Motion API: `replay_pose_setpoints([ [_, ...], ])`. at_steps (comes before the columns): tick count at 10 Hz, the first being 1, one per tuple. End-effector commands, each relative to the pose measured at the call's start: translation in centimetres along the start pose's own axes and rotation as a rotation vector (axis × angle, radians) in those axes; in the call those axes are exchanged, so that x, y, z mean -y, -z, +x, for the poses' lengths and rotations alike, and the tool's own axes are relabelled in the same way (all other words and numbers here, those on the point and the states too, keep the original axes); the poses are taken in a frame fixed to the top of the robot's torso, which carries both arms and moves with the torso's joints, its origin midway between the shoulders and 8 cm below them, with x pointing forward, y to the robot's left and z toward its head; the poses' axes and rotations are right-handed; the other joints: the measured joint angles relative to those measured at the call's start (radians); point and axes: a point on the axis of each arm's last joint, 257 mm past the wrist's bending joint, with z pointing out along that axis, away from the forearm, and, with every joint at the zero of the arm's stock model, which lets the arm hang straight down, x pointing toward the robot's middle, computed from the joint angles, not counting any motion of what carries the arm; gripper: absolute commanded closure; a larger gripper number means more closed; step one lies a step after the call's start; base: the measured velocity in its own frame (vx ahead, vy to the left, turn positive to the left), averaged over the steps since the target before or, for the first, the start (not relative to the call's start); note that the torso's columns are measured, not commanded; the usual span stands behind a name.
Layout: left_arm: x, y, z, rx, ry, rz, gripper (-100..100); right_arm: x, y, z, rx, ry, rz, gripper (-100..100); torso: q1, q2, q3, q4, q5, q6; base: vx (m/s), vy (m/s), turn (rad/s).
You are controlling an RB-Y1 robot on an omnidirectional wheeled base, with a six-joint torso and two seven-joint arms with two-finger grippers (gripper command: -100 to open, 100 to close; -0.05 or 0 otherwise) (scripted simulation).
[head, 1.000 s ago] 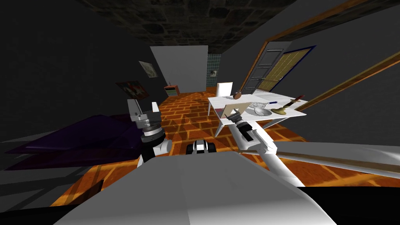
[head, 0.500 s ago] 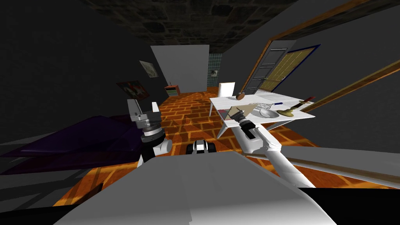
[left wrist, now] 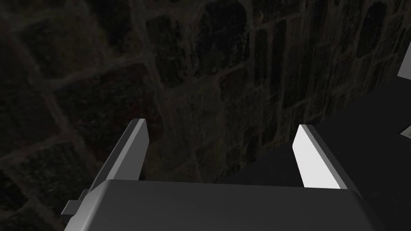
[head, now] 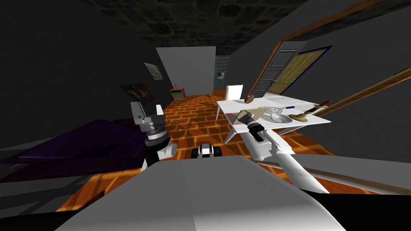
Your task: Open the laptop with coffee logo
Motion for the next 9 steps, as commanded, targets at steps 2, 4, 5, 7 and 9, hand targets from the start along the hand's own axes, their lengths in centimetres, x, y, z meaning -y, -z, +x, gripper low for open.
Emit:
replay_pose_setpoints([
  [2, 0.0, 0.0, 0.0, 0.000, 0.000, 0.000, 0, 0.4, 0.6, 1.5, -0.019, -0.001, -0.035, 100, 0.001, 0.001, 0.001, 0.001, 0.000, 0.000, 0.031, 0.047, 0.030],
  [4, 0.0, 0.0, 0.0, 0.000, 0.000, 0.000, 0, 0.8, 1.1, 3.0, -0.040, -0.003, -0.070, 100, 0.002, 0.000, 0.000, 0.000, 0.000, 0.000, 0.054, 0.059, 0.029],
  [5, 0.0, 0.0, 0.0, 0.000, 0.000, 0.000, 0, 0.6, 1.9, 4.5, -0.068, -0.037, -0.095, 100, 0.001, 0.000, 0.000, 0.000, 0.000, 0.000, 0.052, 0.064, 0.036],
  [7, 0.0, 0.0, 0.0, 0.000, 0.000, 0.000, 0, 1.3, 1.7, 4.4, -0.063, -0.004, -0.104, 100, 0.000, 0.000, 0.001, 0.000, 0.000, -0.001, 0.029, 0.050, 0.007],
  [9, 0.0, 0.0, 0.0, 0.000, 0.000, 0.000, 0, 1.9, 2.3, 5.7, -0.087, -0.006, -0.137, 100, 0.000, 0.000, 0.000, 0.000, 0.000, 0.000, 0.041, 0.049, 0.034],
])
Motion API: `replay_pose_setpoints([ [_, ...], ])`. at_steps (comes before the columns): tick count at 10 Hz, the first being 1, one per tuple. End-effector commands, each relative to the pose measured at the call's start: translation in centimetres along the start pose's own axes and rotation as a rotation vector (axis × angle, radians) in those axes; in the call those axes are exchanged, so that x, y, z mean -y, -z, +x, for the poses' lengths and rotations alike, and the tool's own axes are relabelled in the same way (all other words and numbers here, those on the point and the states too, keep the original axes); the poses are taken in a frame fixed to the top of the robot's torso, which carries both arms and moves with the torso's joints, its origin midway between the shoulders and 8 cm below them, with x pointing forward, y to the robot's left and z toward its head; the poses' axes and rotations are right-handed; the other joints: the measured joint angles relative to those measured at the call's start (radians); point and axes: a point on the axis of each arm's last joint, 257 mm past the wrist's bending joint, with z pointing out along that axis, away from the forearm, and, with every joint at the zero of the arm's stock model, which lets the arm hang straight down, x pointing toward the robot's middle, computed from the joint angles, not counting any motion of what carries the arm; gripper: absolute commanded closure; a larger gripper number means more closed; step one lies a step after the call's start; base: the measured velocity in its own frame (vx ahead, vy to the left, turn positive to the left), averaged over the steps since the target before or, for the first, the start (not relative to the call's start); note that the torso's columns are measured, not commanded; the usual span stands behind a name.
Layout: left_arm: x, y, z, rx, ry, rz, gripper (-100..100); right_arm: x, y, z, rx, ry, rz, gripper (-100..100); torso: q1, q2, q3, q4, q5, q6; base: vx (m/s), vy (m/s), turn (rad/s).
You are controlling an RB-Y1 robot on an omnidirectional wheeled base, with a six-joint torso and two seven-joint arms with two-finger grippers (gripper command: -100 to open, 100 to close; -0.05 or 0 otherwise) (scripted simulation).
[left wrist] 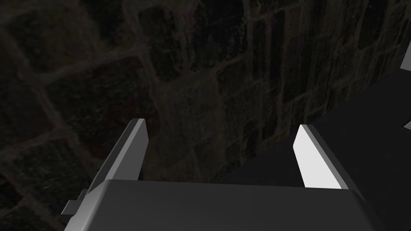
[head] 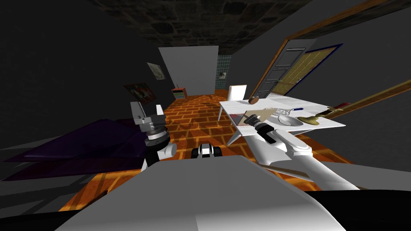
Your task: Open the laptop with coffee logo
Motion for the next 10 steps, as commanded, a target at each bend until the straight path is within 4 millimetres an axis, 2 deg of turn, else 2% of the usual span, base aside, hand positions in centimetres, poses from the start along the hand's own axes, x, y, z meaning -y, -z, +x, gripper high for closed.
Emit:
replay_pose_setpoints([
  [1, 0.0, 0.0, 0.0, 0.000, 0.000, 0.000, 0, 0.7, 0.9, 2.2, -0.039, -0.018, -0.042, 100, 0.000, 0.000, 0.000, 0.000, 0.000, 0.000, 0.047, 0.056, 0.040],
  [2, 0.0, 0.0, 0.0, 0.000, 0.000, 0.000, 0, 1.4, 0.8, 2.1, -0.037, 0.010, -0.049, 100, 0.001, 0.000, 0.000, 0.000, 0.000, 0.001, 0.040, 0.054, 0.013],
  [3, 0.0, 0.0, 0.0, 0.000, 0.000, 0.000, 0, 1.4, 1.4, 3.5, -0.066, -0.021, -0.071, 100, 0.001, 0.001, 0.000, 0.000, 0.001, 0.000, 0.045, 0.071, 0.044],
  [4, 0.0, 0.0, 0.0, 0.000, 0.000, 0.000, 0, 2.2, 1.3, 3.3, -0.064, 0.009, -0.078, 100, 0.002, 0.001, 0.000, 0.000, 0.001, 0.000, 0.041, 0.053, 0.017],
  [5, 0.0, 0.0, 0.0, 0.000, 0.000, 0.000, 0, 2.3, 1.9, 4.6, -0.093, -0.022, -0.099, 100, 0.000, 0.001, 0.001, 0.000, 0.000, 0.001, 0.061, 0.063, 0.040],
  [6, 0.0, 0.0, 0.0, 0.000, 0.000, 0.000, 0, 3.0, 1.8, 4.4, -0.091, 0.007, -0.106, 100, 0.000, 0.000, 0.000, 0.000, 0.000, 0.000, 0.050, 0.051, 0.015],
  [7, 0.0, 0.0, 0.0, 0.000, 0.000, 0.000, 0, 3.2, 2.4, 5.7, -0.122, -0.024, -0.125, 100, -0.001, 0.000, 0.000, 0.000, 0.000, 0.000, 0.048, 0.053, 0.036],
  [8, 0.0, 0.0, 0.0, 0.000, 0.000, 0.000, 0, 3.9, 2.2, 5.4, -0.120, 0.006, -0.132, 100, -0.001, -0.001, 0.000, 0.000, -0.001, 0.000, 0.043, 0.051, 0.024],
  [9, 0.0, 0.0, 0.0, 0.000, 0.000, 0.000, 0, 4.1, 2.9, 6.6, -0.151, -0.027, -0.148, 100, -0.001, 0.000, 0.000, 0.000, 0.000, 0.000, 0.056, 0.069, 0.045],
  [10, 0.0, 0.0, 0.0, 0.000, 0.000, 0.000, 0, 4.7, 2.7, 6.4, -0.149, -0.003, -0.155, 100, 0.001, 0.000, 0.000, 0.000, 0.000, 0.000, 0.045, 0.056, 0.011],
])
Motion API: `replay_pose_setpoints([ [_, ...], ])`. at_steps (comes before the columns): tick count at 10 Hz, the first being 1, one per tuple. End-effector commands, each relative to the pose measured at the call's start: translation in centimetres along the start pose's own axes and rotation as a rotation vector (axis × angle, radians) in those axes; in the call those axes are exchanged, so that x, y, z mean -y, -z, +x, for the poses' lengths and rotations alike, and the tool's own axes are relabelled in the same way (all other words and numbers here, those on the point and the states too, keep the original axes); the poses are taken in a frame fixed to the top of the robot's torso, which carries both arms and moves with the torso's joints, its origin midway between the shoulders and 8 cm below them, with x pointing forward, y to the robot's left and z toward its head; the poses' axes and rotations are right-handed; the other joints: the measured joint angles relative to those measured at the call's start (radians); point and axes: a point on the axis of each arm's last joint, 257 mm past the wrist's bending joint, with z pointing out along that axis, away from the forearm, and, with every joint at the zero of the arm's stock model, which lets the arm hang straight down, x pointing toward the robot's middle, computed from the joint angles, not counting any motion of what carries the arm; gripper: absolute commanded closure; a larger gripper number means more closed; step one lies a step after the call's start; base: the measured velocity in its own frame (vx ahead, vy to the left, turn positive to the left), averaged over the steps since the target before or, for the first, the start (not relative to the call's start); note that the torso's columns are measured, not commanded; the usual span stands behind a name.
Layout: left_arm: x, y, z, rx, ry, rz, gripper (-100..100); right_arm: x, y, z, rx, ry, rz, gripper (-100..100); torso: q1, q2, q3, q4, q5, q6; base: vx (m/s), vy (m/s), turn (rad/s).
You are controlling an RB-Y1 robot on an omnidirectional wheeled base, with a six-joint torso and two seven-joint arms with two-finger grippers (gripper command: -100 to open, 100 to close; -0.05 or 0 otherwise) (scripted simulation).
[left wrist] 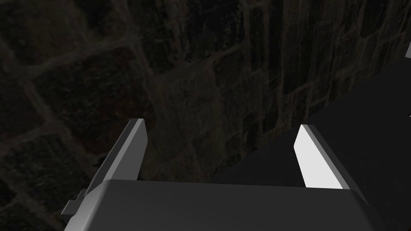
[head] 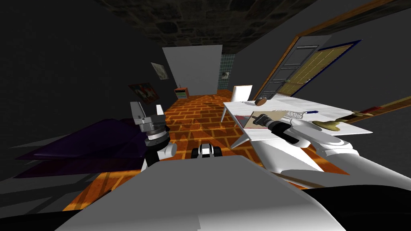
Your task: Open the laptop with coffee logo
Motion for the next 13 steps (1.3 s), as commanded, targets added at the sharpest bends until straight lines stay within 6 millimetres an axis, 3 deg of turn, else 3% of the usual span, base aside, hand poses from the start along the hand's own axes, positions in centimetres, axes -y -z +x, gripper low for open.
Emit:
replay_pose_setpoints([
  [1, 0.0, 0.0, 0.0, 0.000, 0.000, 0.000, 0, 1.1, 0.7, 1.5, -0.043, -0.023, -0.032, 100, 0.000, 0.001, 0.000, 0.000, 0.000, 0.000, 0.056, 0.057, 0.041],
  [3, 0.0, 0.0, 0.0, 0.000, 0.000, 0.000, 0, 2.1, 0.5, 1.0, -0.043, 0.016, -0.039, 100, -0.001, 0.001, 0.000, 0.000, 0.000, -0.001, 0.029, 0.041, 0.010],
  [4, 0.0, 0.0, 0.0, 0.000, 0.000, 0.000, 0, 1.6, 0.6, 0.9, -0.042, 0.007, -0.037, 100, -0.002, 0.002, 0.001, 0.001, 0.000, 0.000, 0.004, 0.008, 0.002],
  [5, 0.0, 0.0, 0.0, 0.000, 0.000, 0.000, 0, 4.0, 0.4, 1.2, -0.049, -0.005, 0.032, -100, -0.002, 0.003, 0.002, 0.001, -0.001, 0.000, 0.013, 0.065, -0.019],
  [7, 0.0, 0.0, 0.0, 0.000, 0.000, 0.000, 0, 6.5, 0.4, 1.6, -0.059, -0.021, 0.108, -100, 0.004, 0.002, 0.001, 0.001, 0.002, 0.000, 0.012, 0.114, -0.030],
  [9, 0.0, 0.0, 0.0, 0.000, 0.000, 0.000, 0, 5.9, 0.5, 1.4, -0.056, -0.017, 0.087, -100, -0.002, 0.002, 0.001, 0.000, 0.000, 0.000, 0.003, 0.033, -0.004],
  [10, 0.0, 0.0, 0.0, 0.000, 0.000, 0.000, 0, 5.8, 0.5, 1.3, -0.056, -0.017, 0.086, 100, -0.005, 0.002, 0.001, 0.001, -0.001, 0.000, 0.000, 0.007, 0.000],
  [13, 0.0, 0.0, 0.0, 0.000, 0.000, 0.000, 0, 5.3, 1.2, 1.9, -0.080, -0.012, -0.001, 100, 0.001, -0.003, -0.002, -0.001, 0.001, 0.000, 0.113, 0.016, -0.081],
])
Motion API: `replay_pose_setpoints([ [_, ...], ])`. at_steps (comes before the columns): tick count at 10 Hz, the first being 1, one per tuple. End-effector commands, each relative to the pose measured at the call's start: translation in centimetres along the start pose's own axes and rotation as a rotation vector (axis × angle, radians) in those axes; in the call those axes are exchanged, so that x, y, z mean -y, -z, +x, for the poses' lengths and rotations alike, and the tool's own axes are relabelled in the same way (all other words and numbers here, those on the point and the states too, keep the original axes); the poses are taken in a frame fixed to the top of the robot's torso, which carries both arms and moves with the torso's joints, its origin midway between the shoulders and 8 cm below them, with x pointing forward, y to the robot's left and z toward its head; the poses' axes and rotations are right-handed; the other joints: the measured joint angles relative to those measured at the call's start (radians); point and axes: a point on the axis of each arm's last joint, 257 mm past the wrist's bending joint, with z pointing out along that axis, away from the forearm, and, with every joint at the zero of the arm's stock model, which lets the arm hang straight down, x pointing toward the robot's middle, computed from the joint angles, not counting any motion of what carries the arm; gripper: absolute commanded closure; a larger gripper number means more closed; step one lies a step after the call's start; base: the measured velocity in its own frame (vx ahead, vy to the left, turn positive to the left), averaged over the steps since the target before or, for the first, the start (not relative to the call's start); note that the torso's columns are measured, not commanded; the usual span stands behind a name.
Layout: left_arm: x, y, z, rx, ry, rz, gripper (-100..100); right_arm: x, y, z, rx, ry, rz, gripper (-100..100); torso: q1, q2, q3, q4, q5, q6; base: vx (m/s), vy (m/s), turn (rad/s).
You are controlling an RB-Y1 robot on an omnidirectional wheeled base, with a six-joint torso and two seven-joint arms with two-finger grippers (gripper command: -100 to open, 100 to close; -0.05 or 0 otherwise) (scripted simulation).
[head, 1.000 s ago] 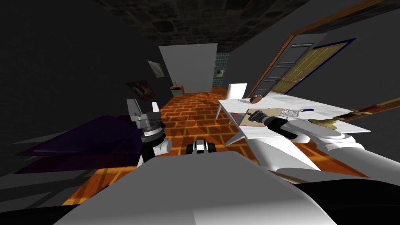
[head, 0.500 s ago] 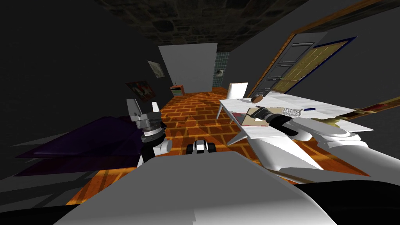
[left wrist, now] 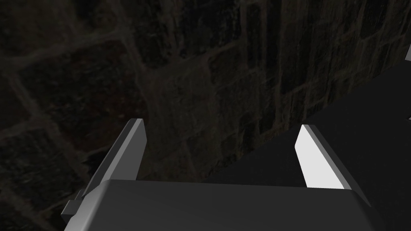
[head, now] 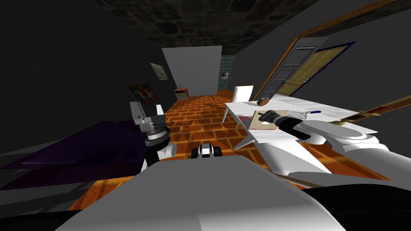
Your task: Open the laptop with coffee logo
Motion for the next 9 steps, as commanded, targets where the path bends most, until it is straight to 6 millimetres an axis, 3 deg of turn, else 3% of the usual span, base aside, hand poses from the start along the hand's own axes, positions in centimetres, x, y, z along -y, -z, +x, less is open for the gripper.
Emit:
replay_pose_setpoints([
  [1, 0.0, 0.0, 0.0, 0.000, 0.000, 0.000, 0, -0.1, 0.3, 0.2, -0.012, 0.006, -0.048, 100, 0.000, -0.001, -0.001, 0.000, 0.000, 0.000, 0.115, 0.011, -0.023],
  [9, 0.0, 0.0, 0.0, 0.000, 0.000, 0.000, 0, -1.4, 1.5, 0.7, -0.076, 0.027, -0.233, 100, -0.001, 0.002, 0.001, 0.000, -0.001, 0.000, 0.108, 0.026, -0.065],
])
